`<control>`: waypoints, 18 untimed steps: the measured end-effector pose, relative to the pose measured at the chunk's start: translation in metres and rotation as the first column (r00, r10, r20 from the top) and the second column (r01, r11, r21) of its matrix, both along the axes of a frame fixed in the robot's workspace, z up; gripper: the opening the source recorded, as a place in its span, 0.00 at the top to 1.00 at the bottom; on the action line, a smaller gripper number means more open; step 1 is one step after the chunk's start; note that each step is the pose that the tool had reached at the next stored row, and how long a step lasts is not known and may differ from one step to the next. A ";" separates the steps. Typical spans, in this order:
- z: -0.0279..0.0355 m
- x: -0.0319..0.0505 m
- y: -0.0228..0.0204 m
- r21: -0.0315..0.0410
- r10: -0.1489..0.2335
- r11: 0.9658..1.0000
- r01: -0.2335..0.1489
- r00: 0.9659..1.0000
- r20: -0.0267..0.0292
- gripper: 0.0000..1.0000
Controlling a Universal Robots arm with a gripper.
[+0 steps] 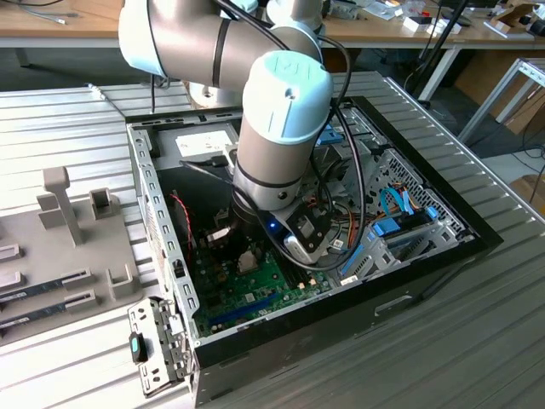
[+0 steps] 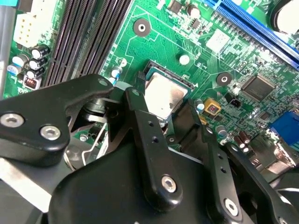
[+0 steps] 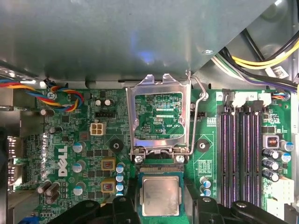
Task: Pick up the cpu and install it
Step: 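Place the cpu into insertion slot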
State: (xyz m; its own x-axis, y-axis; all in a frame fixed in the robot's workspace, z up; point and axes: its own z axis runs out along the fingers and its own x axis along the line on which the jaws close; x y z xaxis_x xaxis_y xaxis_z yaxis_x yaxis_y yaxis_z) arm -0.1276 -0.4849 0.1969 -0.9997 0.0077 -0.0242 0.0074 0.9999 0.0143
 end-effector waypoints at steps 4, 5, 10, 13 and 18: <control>0.0000 -0.0001 0.0000 0.000 0.000 1.000 0.000 1.000 0.000 0.45; 0.0000 -0.0001 0.0000 0.000 0.000 1.000 0.000 1.000 0.000 0.45; 0.0078 -0.0001 0.0006 -0.001 0.000 1.000 0.000 1.000 0.000 0.45; 0.0081 0.0001 0.0006 -0.002 0.000 1.000 0.000 1.000 0.000 0.54; 0.0084 0.0000 0.0004 -0.006 0.000 1.000 0.000 1.000 0.000 0.54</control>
State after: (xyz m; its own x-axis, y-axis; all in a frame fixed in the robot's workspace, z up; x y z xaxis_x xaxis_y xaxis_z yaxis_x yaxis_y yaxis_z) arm -0.1275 -0.4845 0.2053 -0.9997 0.0075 -0.0241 0.0073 0.9999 0.0086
